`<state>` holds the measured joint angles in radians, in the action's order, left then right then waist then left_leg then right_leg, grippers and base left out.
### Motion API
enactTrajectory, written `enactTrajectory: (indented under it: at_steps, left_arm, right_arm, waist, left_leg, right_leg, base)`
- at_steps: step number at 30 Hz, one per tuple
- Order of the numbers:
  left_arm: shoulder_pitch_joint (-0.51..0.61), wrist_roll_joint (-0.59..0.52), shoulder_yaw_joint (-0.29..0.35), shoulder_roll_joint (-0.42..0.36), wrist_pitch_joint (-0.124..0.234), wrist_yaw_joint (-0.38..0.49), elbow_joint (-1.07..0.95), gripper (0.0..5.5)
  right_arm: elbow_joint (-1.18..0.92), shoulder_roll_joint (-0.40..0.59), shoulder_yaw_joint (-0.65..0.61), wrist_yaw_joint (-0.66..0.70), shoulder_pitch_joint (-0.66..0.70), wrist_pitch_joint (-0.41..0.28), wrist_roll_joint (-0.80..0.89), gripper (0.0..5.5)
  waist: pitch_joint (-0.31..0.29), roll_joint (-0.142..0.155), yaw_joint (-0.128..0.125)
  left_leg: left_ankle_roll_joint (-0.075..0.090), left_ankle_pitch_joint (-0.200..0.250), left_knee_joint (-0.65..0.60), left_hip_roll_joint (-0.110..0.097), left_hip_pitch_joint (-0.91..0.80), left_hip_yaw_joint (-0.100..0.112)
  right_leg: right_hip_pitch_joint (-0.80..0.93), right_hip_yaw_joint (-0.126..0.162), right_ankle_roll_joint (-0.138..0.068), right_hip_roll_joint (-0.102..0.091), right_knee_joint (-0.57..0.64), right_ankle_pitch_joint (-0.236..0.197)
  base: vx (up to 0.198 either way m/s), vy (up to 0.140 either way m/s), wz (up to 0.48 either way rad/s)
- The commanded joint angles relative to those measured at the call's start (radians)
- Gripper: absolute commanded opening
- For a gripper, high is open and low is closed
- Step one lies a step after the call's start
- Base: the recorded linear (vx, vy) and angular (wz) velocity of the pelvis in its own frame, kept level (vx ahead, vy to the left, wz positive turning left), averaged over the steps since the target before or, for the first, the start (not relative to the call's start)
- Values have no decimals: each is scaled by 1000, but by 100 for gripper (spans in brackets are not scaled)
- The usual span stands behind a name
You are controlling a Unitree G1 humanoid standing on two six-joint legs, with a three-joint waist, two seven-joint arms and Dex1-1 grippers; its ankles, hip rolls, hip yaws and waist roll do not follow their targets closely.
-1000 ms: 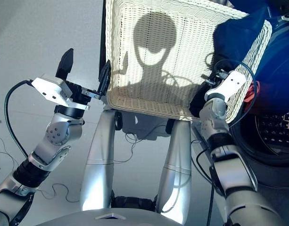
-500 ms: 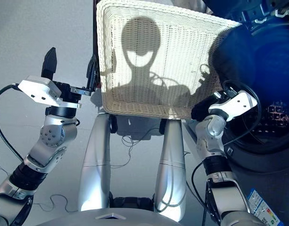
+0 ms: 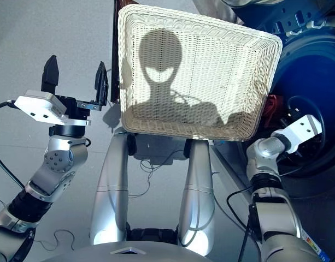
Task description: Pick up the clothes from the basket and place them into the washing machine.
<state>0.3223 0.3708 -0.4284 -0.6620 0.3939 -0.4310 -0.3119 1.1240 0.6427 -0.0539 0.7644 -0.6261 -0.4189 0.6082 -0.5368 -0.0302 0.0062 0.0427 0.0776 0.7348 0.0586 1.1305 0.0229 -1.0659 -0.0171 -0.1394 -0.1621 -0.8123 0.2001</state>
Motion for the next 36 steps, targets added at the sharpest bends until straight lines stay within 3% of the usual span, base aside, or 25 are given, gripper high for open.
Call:
enactTrajectory:
  at_steps: [1, 5, 9, 13, 14, 15, 16, 27, 36]
  left_arm:
    - [37, -15, -34, -7, 67, 13, -119, 550]
    - [46, -9, -43, -23, 60, 33, -122, 550]
    - [48, -11, -38, -47, 59, 57, -135, 550]
    - [53, -13, -35, -54, 59, 62, -144, 550]
    - [50, -9, -32, -54, 59, 65, -143, 550]
    - [50, -9, -33, -54, 59, 65, -143, 550]
    - [47, -4, -30, -52, 59, 69, -142, 550]
    - [46, 33, -27, -9, 59, 87, -131, 550]
    - [33, 28, 1, 23, 59, 73, -115, 550]
  right_arm:
    - [77, 177, -38, -23, -17, -4, 72, 0]
    - [159, 263, -17, -71, -64, 32, 103, 0]
    - [226, 330, 28, -108, -47, 106, 15, 0]
    - [222, 337, 13, -115, -27, 95, 29, 0]
    - [226, 342, -1, -129, -17, 89, 54, 168]
    - [227, 342, -2, -130, -17, 88, 55, 492]
    - [227, 337, -9, -136, -10, 81, 73, 550]
    - [166, 268, -2, -161, 13, 37, 88, 550]
    - [-170, 53, -17, -51, 96, -126, 11, 550]
  waist:
    - [17, -19, 17]
    - [17, -24, 25]
    - [17, -26, 23]
    - [17, -21, 18]
    - [17, -19, 16]
    - [17, -19, 17]
    - [17, -19, 17]
    - [17, -22, 20]
    - [17, -23, 8]
  left_leg:
    - [0, 57, -58, -18, -77, -65]
    - [1, 58, -54, -16, -76, -65]
    - [2, 56, -46, -16, -67, -66]
    - [3, 56, -40, -19, -64, -63]
    - [4, 57, -37, -20, -62, -63]
    - [4, 58, -37, -20, -61, -63]
    - [3, 59, -36, -20, -62, -62]
    - [-1, 57, -43, -24, -68, -64]
    - [-8, 52, -53, -25, -72, -68]
  right_leg:
    - [-21, 16, 50, 39, 78, -77]
    - [-23, 15, 50, 36, 74, -77]
    - [-31, 15, 51, 32, 66, -79]
    - [-36, 13, 52, 34, 59, -78]
    - [-38, 13, 52, 35, 56, -77]
    - [-38, 13, 52, 35, 55, -77]
    - [-39, 13, 52, 35, 53, -76]
    - [-34, 10, 52, 38, 63, -82]
    - [-29, 7, 50, 45, 76, -84]
  base:
    - [0, 0, 0]
    - [0, 0, 0]
    - [0, 0, 0]
    - [0, 0, 0]
    - [0, 0, 0]
    - [0, 0, 0]
    - [0, 0, 0]
    - [0, 0, 0]
    - [0, 0, 0]
